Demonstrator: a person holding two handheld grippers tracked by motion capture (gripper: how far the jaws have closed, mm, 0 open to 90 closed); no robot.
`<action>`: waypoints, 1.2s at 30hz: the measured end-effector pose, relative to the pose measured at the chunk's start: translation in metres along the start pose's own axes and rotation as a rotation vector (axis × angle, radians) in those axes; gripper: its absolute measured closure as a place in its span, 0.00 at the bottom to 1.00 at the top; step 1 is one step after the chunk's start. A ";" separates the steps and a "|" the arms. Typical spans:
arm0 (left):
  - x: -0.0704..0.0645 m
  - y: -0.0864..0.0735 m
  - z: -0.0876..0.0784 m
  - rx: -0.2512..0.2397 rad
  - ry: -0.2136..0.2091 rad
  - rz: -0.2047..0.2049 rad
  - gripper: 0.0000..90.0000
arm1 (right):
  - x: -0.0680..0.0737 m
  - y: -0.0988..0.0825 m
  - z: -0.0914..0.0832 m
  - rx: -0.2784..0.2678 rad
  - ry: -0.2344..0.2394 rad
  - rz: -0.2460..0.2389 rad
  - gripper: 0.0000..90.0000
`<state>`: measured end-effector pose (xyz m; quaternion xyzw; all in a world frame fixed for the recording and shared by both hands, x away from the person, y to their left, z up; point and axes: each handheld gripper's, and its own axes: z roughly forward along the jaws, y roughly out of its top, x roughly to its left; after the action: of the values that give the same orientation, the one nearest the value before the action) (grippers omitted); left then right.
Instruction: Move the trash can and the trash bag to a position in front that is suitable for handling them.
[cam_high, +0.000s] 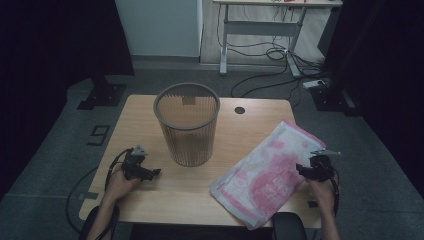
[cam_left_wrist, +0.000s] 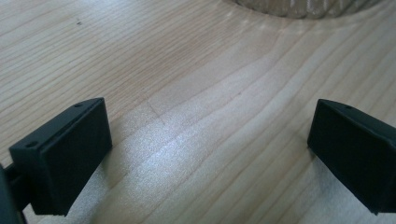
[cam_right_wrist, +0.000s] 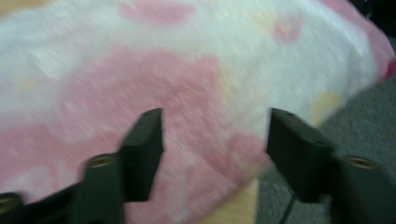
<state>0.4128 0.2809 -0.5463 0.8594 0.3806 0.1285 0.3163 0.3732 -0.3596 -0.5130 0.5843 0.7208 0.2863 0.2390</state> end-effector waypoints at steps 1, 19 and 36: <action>0.001 0.001 0.000 0.005 -0.006 0.001 0.00 | 0.002 0.002 0.000 -0.012 0.010 -0.006 0.32; 0.047 0.067 -0.025 -0.191 0.075 -0.118 0.00 | 0.039 0.027 0.007 -0.076 0.128 -0.081 0.14; 0.038 0.124 -0.013 -0.186 0.111 -0.029 0.01 | 0.078 0.070 0.024 -0.102 0.181 -0.155 0.13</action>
<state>0.5038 0.2516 -0.4578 0.8123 0.3966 0.2060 0.3748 0.4232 -0.2691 -0.4829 0.4856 0.7671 0.3546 0.2238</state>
